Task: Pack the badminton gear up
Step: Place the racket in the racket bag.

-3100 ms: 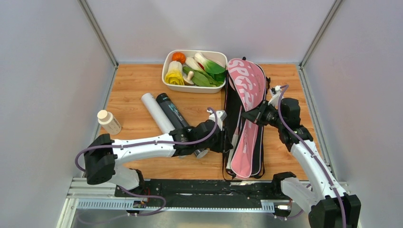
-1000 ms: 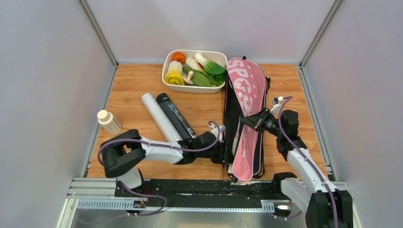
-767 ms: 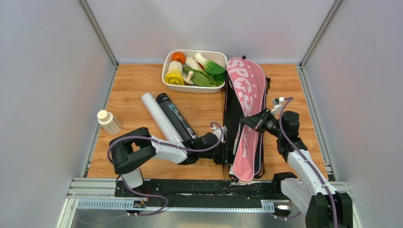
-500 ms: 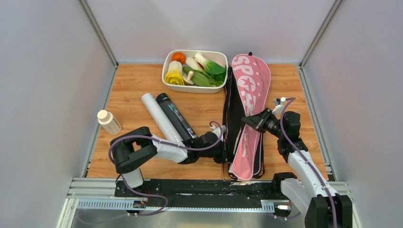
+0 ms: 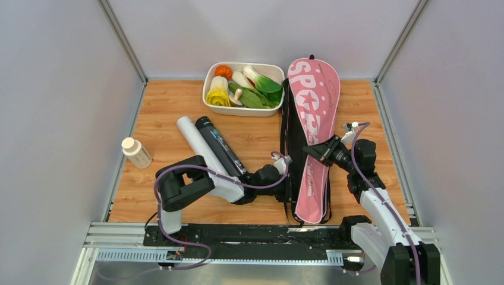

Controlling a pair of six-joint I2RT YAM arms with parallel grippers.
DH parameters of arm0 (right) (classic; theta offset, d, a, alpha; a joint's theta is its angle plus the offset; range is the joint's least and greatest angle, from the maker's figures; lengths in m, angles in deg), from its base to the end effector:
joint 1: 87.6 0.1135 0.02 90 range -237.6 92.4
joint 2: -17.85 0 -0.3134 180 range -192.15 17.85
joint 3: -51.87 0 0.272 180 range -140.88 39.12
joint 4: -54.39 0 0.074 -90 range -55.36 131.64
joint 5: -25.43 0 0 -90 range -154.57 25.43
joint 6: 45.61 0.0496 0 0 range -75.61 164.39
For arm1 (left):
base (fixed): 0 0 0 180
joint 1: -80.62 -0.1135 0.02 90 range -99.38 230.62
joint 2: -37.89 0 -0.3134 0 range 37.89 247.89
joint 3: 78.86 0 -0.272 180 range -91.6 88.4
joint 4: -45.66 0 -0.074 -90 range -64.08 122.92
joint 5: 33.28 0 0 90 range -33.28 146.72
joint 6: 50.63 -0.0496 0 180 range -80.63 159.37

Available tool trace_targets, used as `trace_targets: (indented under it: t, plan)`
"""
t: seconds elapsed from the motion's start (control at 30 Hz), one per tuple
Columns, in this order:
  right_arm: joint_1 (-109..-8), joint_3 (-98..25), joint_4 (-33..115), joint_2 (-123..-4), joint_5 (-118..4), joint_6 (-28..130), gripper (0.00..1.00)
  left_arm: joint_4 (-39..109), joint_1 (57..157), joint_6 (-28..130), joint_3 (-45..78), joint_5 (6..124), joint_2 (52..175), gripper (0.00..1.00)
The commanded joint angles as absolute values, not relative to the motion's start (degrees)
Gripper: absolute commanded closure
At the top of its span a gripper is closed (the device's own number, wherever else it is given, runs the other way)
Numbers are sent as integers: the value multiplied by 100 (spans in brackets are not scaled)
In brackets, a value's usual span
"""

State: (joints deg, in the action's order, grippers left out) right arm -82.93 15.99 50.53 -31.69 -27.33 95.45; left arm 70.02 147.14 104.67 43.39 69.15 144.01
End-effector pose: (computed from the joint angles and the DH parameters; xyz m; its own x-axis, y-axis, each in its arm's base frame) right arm 0.1861 0.0453 0.2536 -0.6864 0.5652 -0.4577 -0.1689 0.4882 0.8562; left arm 0.1494 -0.3707 0.1615 -0.9527 -0.0337 -0.3021 0.2597 0.4263 -0.8665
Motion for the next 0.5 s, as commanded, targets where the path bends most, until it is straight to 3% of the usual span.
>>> trace_targets:
  t: [0.0,0.17,0.33,0.47]
  plan:
    - [-8209,1528,5489,-3135,-2427,9929,100,7843,14790,10038,4038,6904,14772,100]
    - [-8213,1621,5484,-3234,-2716,9924,100,7358,14799,9848,4080,6581,14425,96]
    - [-8350,1660,5256,-3304,-3069,9510,100,6033,14795,9557,3970,6085,13736,73]
    - [-8399,1565,4881,-3396,-3695,9029,95,4618,14794,9463,3703,5482,13143,61]
